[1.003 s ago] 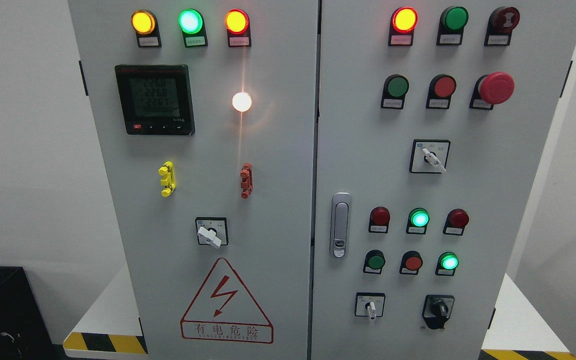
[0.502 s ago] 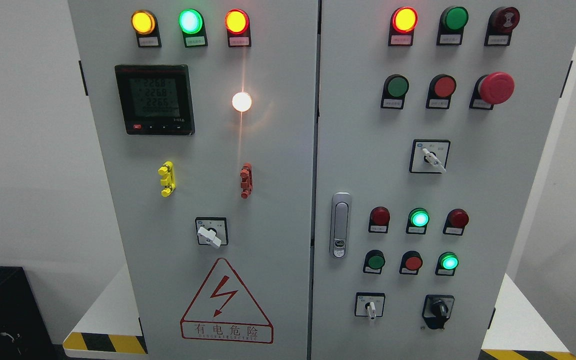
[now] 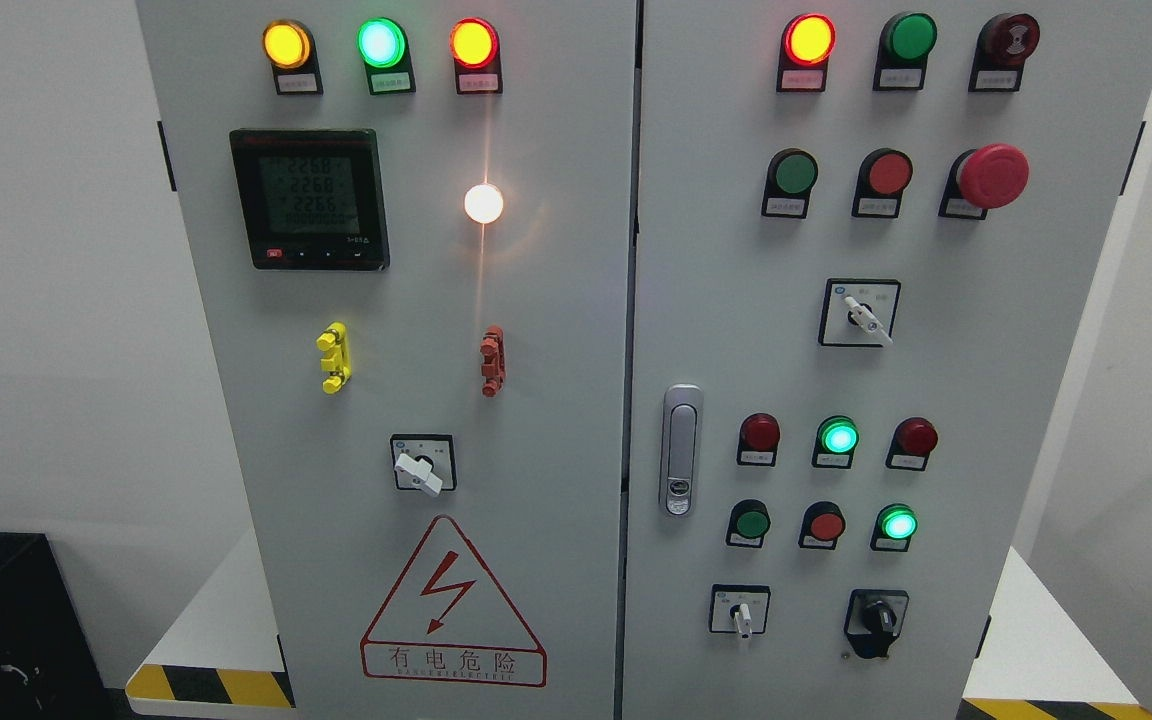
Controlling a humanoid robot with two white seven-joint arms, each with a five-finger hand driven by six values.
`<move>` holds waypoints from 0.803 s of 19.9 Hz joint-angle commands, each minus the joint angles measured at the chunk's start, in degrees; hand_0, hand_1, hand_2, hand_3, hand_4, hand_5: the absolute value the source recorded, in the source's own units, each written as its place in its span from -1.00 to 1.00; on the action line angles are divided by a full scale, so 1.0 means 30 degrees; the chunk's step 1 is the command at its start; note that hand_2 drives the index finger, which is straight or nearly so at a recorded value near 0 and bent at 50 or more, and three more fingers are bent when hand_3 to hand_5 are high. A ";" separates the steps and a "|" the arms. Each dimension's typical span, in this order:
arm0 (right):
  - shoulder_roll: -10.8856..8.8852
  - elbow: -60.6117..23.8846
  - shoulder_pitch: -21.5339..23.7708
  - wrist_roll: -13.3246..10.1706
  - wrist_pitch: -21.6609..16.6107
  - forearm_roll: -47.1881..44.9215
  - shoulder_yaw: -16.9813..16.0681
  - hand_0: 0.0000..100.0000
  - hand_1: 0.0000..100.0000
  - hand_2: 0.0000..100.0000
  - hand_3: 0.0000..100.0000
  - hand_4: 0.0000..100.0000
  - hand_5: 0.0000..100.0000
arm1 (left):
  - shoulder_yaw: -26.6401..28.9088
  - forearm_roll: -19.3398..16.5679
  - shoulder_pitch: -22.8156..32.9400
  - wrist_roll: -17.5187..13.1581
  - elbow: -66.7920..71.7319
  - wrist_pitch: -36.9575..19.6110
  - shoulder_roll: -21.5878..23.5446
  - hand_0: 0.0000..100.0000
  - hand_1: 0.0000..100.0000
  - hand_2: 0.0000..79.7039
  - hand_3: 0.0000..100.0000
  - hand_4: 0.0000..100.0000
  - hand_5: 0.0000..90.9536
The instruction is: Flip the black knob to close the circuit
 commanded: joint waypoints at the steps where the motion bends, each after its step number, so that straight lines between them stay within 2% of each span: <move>1: -0.0008 -0.5710 0.0122 -0.0733 0.0132 0.2672 -0.0010 -1.00 -0.91 0.03 0.57 0.44 0.42 | 0.0000 0.0000 0.0439 0.0006 -0.0557 0.0002 0.0000 -0.76 0.11 -1.00 -1.00 -1.00 -1.00; 4: -0.0008 -0.6913 0.0122 -0.1639 0.0220 0.4018 0.0049 -1.00 -0.92 0.16 0.67 0.54 0.60 | 0.0000 0.0000 0.0439 0.0006 -0.0557 0.0002 0.0000 -0.76 0.11 -1.00 -1.00 -1.00 -1.00; 7: -0.0008 -0.8142 0.0122 -0.2549 0.0307 0.5689 0.0078 -1.00 -0.93 0.38 0.85 0.69 0.81 | 0.0000 0.0000 0.0439 0.0006 -0.0557 0.0002 0.0000 -0.76 0.11 -1.00 -1.00 -1.00 -1.00; 11: 0.0022 -1.0105 0.0122 -0.2551 0.1243 0.6453 0.0282 -1.00 -0.93 0.56 0.99 0.82 0.96 | 0.0000 0.0000 0.0439 0.0006 -0.0557 0.0002 0.0000 -0.76 0.11 -1.00 -1.00 -1.00 -1.00; 16: 0.0022 -1.1777 0.0122 -0.2522 0.2298 0.7217 0.0693 -1.00 -0.93 0.65 1.00 0.94 1.00 | 0.0000 0.0000 0.0439 0.0006 -0.0557 0.0002 0.0000 -0.76 0.11 -1.00 -1.00 -1.00 -1.00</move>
